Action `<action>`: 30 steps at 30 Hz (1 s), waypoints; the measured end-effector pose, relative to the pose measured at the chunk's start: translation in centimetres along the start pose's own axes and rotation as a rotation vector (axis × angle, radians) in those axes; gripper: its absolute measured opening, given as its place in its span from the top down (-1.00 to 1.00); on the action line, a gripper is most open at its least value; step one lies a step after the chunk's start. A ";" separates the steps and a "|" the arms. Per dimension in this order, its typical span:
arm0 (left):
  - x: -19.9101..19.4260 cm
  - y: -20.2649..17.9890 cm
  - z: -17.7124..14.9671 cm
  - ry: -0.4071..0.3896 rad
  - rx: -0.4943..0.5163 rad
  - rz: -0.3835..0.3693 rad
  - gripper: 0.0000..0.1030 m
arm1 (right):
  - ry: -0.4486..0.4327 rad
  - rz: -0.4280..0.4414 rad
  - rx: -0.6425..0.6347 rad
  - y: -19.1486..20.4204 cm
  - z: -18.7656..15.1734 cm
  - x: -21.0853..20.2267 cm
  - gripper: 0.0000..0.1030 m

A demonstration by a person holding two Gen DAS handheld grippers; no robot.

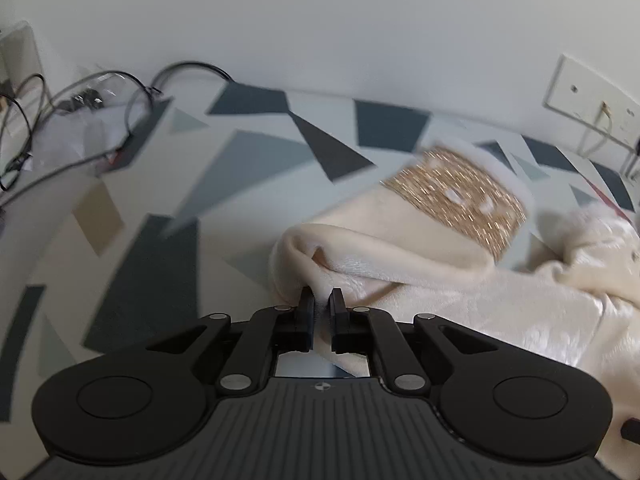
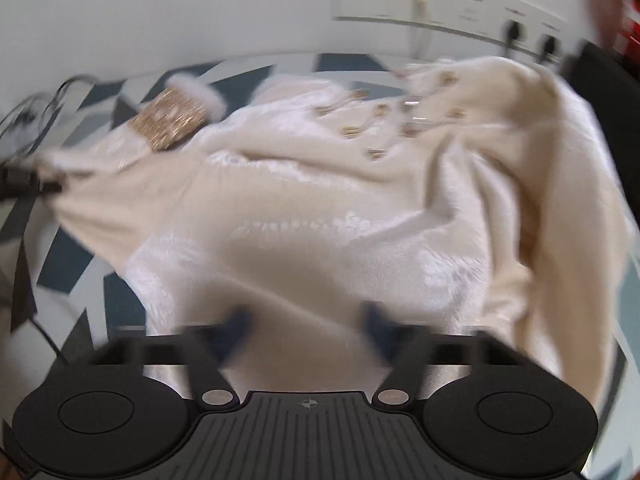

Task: Fold clothes
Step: 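Lay the robe on the table and open both grippers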

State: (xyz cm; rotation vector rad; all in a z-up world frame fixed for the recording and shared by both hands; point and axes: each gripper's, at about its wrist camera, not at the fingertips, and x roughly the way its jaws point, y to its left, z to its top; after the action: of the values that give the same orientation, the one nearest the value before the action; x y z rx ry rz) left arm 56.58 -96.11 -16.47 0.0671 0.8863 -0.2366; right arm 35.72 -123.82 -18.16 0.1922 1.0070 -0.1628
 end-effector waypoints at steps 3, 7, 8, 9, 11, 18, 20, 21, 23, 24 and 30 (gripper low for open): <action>0.0 1.9 1.0 -0.033 -0.021 0.027 0.85 | 0.035 0.070 0.053 0.8 1.1 1.6 0.94; 1.0 5.8 3.2 -0.070 -0.029 0.121 0.85 | 0.032 0.151 0.064 4.4 3.3 3.6 0.95; 1.3 7.0 4.0 -0.072 -0.037 0.144 0.85 | 0.023 0.173 0.066 5.7 4.1 4.3 0.95; 1.7 8.2 4.7 -0.073 -0.045 0.166 0.85 | 0.014 0.195 0.068 7.0 4.9 5.0 0.95; 2.2 10.5 6.0 -0.075 -0.059 0.199 0.84 | -0.007 0.223 0.063 9.5 6.0 6.0 0.95; 1.0 12.7 5.2 0.004 0.005 0.142 -0.14 | -0.049 0.315 0.120 11.3 5.5 3.6 0.34; -0.6 11.8 3.7 0.018 0.038 0.059 -0.17 | -0.068 0.319 0.154 10.2 5.0 1.9 0.34; -1.5 11.2 2.9 0.029 0.055 0.014 -0.17 | -0.088 0.290 0.158 8.8 4.6 0.6 0.34; -3.4 9.7 1.5 0.056 0.065 -0.085 -0.17 | -0.132 0.204 0.164 6.0 3.8 -1.9 0.32; -4.2 8.6 0.8 0.069 0.069 -0.137 -0.18 | -0.152 0.152 0.176 4.3 3.3 -3.0 0.24; -6.6 1.4 -3.1 0.093 0.136 -0.211 -0.27 | -0.149 -0.091 0.281 -6.0 -2.8 -7.3 -0.16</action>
State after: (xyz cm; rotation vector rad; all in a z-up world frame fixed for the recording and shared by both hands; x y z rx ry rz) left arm 50.51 -93.12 -13.35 0.1121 0.9702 -0.4938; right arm 28.26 -128.62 -13.90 0.3849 0.8425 -0.3964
